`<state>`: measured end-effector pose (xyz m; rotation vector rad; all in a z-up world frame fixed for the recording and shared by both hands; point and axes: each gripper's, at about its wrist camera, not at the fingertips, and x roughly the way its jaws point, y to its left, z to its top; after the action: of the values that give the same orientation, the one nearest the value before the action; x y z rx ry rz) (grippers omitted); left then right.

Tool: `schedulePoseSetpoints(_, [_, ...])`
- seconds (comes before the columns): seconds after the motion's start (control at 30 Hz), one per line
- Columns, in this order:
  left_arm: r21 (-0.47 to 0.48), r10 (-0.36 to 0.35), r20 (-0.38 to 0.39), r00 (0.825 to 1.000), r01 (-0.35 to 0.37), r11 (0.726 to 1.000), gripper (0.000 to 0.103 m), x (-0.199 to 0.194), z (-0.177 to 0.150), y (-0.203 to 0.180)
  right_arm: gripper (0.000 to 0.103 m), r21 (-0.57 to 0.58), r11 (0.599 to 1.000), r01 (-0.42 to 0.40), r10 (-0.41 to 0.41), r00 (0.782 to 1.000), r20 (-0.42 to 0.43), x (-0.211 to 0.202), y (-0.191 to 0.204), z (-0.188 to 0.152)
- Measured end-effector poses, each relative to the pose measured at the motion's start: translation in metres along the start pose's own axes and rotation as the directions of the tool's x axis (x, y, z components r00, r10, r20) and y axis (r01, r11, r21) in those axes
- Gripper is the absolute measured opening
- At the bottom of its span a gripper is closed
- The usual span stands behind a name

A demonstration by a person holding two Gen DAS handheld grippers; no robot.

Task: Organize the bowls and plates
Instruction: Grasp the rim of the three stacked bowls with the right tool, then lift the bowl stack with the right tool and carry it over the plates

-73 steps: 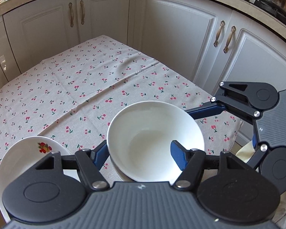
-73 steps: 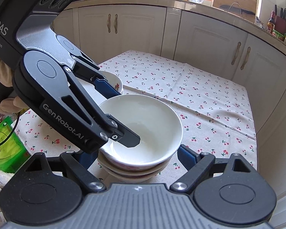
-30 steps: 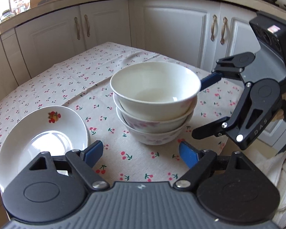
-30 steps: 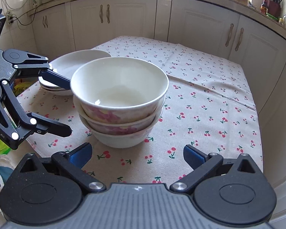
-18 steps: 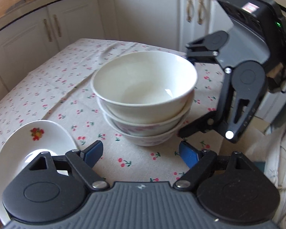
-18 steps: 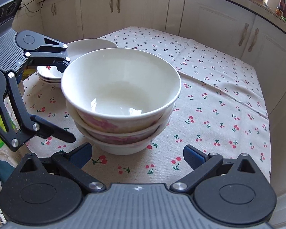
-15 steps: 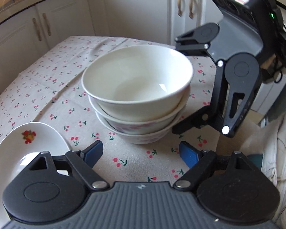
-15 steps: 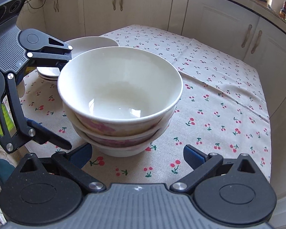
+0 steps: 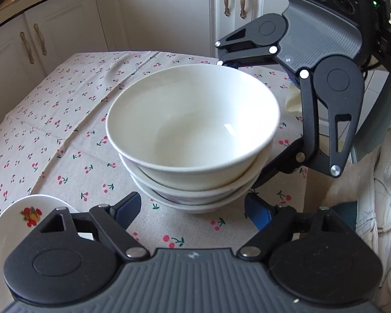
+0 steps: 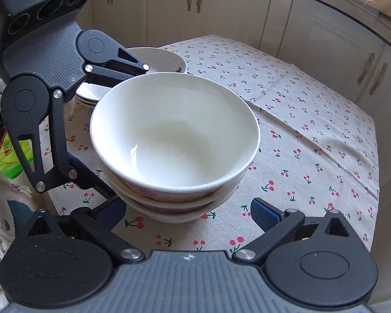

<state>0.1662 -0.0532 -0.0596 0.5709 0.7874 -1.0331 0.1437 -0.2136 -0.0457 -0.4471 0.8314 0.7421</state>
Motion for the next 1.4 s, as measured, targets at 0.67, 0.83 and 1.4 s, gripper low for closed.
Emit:
schedulePoseSetpoints(0.67, [0.011,-0.113,0.015,0.993,0.113,0.994,0.082,0.001,0.006,0.016,0.096,-0.152,0.986,-0.069,0.059,0.996,-0.069,0.005,-0.001,0.013])
schedulePoseSetpoints(0.83, [0.026,-0.132,0.005,0.991,0.132,0.991,0.081,0.001,0.007,0.017,0.095,-0.168,0.979,-0.115,0.1,0.991,-0.092,0.006,-0.006,0.018])
schedulePoseSetpoints(1.4, [0.035,-0.185,-0.019,0.983,0.185,0.982,0.081,0.005,0.013,0.026,0.094,-0.171,0.971,-0.166,0.15,0.983,-0.106,0.003,-0.009,0.024])
